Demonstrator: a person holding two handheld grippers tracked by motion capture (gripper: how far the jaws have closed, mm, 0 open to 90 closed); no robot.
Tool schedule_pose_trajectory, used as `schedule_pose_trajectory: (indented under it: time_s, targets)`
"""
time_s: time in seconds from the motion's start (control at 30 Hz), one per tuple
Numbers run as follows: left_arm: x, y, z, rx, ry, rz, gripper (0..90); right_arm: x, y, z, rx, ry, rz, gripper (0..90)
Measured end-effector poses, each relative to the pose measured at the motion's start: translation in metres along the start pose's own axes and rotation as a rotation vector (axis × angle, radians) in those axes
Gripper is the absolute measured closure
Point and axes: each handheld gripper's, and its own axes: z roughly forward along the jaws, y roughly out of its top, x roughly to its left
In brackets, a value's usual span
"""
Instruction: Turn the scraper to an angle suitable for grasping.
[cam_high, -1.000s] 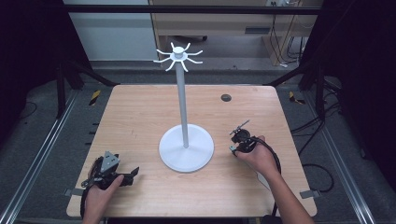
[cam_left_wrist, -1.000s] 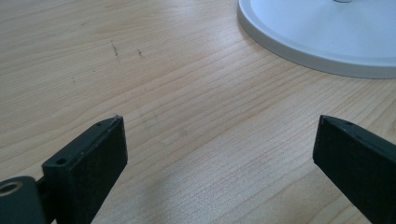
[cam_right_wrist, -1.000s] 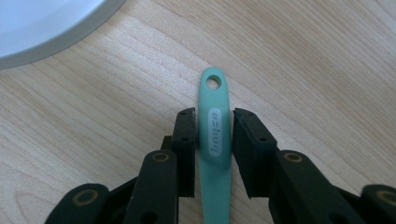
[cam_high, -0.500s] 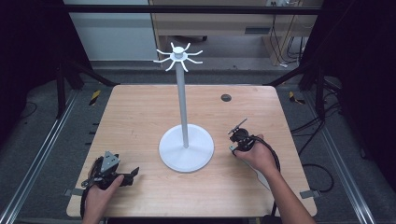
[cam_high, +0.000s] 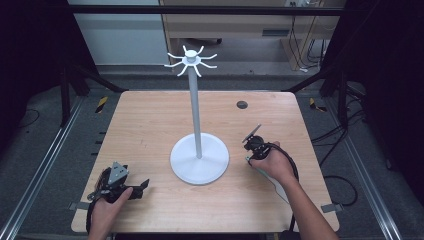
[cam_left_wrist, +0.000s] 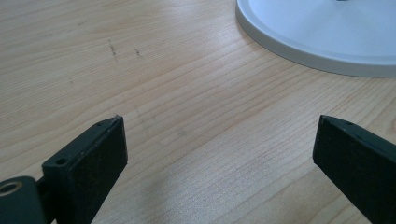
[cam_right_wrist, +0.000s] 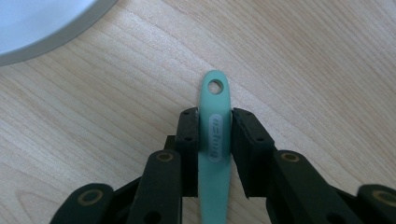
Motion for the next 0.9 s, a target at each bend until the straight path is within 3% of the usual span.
schedule_pose_trajectory:
  time_s: [0.2,0.4,0.6,0.7,0.9]
  targets:
    - [0.000,0.000,0.000,-0.002,0.000,-0.002,2.6,0.001,0.001,0.000,0.010,-0.006,-0.007,74.1]
    - [0.000,0.000,0.000,0.000,0.000,0.000,2.5,0.000,-0.002,-0.001,-0.016,0.008,-0.018,74.4]
    - [0.000,0.000,0.001,0.002,-0.001,0.004,2.6,-0.004,-0.009,-0.009,-0.086,0.020,-0.001,74.5]
    - [0.000,0.000,0.001,0.003,-0.001,0.002,2.5,-0.006,-0.014,-0.022,-0.153,0.023,0.012,74.5]
    - [-0.001,0.000,0.002,0.007,0.000,0.007,2.5,-0.009,-0.021,-0.036,-0.223,0.020,0.029,74.5]
